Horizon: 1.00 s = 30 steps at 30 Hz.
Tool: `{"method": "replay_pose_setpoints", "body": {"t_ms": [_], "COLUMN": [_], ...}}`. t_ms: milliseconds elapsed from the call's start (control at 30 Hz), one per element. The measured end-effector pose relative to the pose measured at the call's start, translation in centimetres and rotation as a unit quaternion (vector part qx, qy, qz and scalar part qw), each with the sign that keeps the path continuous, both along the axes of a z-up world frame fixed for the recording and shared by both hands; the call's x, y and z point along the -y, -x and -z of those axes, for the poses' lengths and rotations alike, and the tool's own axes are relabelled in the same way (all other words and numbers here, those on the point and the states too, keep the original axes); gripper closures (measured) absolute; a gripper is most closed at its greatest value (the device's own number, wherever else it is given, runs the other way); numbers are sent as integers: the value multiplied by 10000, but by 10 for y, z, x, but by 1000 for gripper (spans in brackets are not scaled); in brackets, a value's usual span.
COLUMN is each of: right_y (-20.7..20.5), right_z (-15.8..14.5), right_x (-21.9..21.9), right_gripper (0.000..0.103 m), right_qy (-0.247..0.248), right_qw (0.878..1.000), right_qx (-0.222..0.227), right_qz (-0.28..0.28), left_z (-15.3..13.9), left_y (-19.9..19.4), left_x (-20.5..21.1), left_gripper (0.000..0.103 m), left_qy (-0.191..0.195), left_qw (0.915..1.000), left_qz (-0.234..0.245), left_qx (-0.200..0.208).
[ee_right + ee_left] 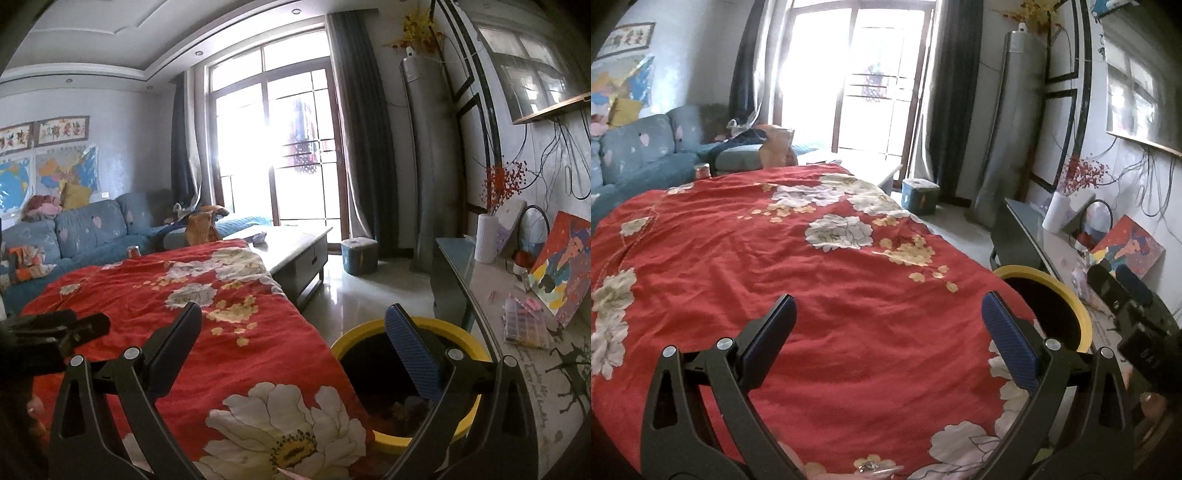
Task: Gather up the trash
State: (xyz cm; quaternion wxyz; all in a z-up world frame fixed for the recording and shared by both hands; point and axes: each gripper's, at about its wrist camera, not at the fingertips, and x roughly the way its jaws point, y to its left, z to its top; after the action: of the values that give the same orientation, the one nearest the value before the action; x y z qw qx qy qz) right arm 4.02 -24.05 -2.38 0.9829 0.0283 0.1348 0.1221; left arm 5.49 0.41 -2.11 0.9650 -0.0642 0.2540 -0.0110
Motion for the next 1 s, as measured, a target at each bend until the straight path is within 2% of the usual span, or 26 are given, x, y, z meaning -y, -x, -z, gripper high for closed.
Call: {"method": "replay_pose_setpoints", "body": {"t_ms": [1000], "right_y": [-2], "right_z": [2], "right_x": [-2], "right_gripper": [7], "right_qy": [-51], "right_qw": [9999], "right_qx": [-51], "right_qz": [-79], "left_z": [1], "left_y": [3], "left_x": [4], "left_gripper": [11], "left_qy": [18], "left_qw": [10000], "left_qz": [36], "left_qx": [52]}}
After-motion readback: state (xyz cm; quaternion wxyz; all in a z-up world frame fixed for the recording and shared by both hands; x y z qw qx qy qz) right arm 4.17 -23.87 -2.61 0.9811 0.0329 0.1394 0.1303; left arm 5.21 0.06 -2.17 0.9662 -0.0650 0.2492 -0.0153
